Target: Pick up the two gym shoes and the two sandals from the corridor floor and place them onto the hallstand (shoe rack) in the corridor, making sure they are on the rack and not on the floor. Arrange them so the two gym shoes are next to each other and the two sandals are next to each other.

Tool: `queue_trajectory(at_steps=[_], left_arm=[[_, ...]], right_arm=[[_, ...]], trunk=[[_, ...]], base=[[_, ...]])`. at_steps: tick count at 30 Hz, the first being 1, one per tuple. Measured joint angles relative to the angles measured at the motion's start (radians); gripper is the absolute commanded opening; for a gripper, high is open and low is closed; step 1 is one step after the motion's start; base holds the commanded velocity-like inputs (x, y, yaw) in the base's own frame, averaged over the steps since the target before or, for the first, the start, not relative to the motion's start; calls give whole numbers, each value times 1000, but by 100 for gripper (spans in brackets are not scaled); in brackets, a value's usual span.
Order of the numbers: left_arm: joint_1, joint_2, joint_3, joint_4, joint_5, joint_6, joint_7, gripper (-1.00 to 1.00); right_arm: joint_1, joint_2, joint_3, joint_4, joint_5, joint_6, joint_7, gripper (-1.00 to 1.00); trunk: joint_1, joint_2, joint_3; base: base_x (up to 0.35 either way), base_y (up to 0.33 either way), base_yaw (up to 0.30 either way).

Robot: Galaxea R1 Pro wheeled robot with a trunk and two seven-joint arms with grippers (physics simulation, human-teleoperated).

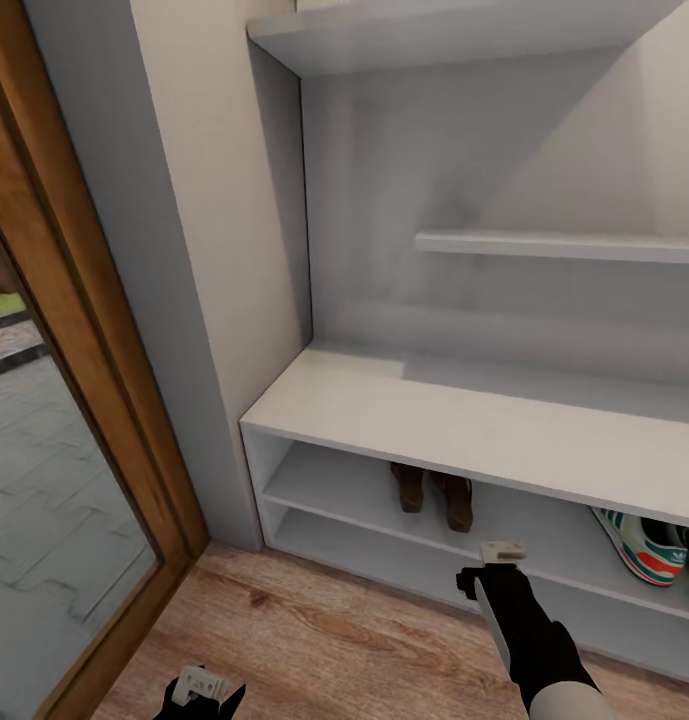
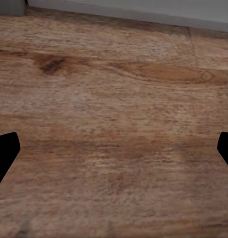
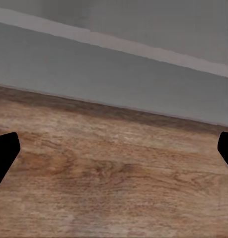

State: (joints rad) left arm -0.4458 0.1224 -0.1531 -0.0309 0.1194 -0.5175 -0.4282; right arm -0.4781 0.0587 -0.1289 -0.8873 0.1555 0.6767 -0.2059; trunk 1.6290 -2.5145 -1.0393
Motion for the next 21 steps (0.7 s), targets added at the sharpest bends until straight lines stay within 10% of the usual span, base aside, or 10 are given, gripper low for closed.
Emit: queue_trajectory(at_steps=[11, 21], left_arm=[[0, 0, 0, 1, -1, 0, 0, 100], [0, 0, 0, 1, 0, 0, 0, 100]], right_arm=[[0, 0, -1, 418, -11, -528, 5, 100], [0, -1, -3, 629, -159, -660, 9, 100]], trunk=[[1, 0, 0], [0, 0, 0]], base=[[-286, 0, 0], [-267, 0, 0]])
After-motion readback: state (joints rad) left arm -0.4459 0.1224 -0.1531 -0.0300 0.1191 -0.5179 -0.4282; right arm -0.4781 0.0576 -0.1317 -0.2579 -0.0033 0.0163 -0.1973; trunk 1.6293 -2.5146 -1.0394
